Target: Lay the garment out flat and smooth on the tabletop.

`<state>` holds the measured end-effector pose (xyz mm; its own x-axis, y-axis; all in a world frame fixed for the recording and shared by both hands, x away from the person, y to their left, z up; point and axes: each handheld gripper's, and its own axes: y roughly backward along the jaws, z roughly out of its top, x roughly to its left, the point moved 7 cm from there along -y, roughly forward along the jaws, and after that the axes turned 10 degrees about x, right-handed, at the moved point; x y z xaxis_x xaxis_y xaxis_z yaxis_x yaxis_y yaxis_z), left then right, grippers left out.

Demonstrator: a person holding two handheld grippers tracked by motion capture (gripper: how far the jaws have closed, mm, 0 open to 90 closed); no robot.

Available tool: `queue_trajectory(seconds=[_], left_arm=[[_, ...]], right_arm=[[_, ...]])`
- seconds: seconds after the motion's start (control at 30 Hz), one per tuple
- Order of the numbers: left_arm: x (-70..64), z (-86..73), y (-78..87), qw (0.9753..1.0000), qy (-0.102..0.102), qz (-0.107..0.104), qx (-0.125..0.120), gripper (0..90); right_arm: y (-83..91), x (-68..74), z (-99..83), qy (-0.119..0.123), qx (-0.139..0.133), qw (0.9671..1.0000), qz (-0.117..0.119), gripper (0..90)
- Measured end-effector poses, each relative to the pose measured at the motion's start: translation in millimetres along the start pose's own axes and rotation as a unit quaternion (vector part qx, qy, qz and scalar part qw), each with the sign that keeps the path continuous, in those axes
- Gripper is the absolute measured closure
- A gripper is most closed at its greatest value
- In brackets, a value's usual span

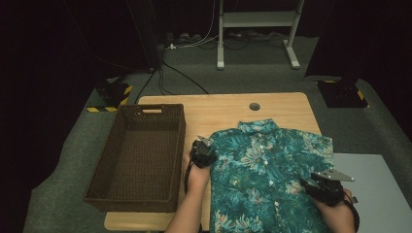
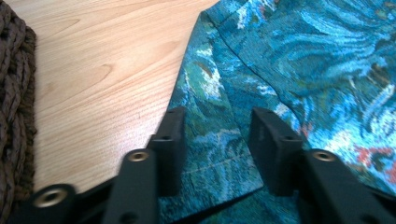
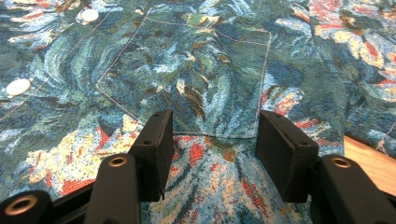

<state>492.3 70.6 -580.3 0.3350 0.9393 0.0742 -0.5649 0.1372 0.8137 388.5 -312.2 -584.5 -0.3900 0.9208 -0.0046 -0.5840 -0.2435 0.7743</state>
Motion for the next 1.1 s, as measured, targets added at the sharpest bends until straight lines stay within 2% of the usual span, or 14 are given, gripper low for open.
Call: queue_trajectory(seconds=[0.07,0.23,0.37,0.47,0.6,0.7,0.93,1.1], left_arm=[[1.1,1.5,-0.6,1.0,-0.004,0.007,0.002,58.6],[5.2,3.6,-0.9,0.9997,-0.009,0.02,0.006,71.0],[14.1,7.7,2.7,0.9988,-0.004,0.049,0.004,69.5],[19.8,13.4,8.3,0.998,0.0,0.063,-0.004,67.6],[23.4,23.0,18.6,0.9973,0.004,0.069,-0.023,63.6],[22.3,28.3,25.7,0.997,0.005,0.069,-0.033,61.1],[0.3,33.1,30.0,0.9978,-0.01,0.043,-0.05,58.2],[-7.3,27.3,23.7,0.9989,0.007,0.016,-0.044,52.0]], right_arm=[[0.4,-3.1,-0.5,-0.001,-0.001,1.0,-0.002,46.6],[1.1,-5.7,-1.3,-0.004,-0.001,1.0,-0.004,46.7],[1.1,-5.6,-1.3,-0.004,-0.001,1.0,-0.004,46.6],[1.1,-5.7,-1.2,-0.004,-0.001,1.0,-0.004,46.6],[1.1,-5.6,-1.2,-0.004,-0.001,1.0,-0.004,46.6],[1.1,-5.6,-1.3,-0.004,-0.001,1.0,-0.004,46.6],[1.1,-5.6,-1.3,-0.004,-0.001,1.0,-0.004,46.6],[1.1,-5.6,-1.3,-0.004,-0.001,1.0,-0.004,46.6]])
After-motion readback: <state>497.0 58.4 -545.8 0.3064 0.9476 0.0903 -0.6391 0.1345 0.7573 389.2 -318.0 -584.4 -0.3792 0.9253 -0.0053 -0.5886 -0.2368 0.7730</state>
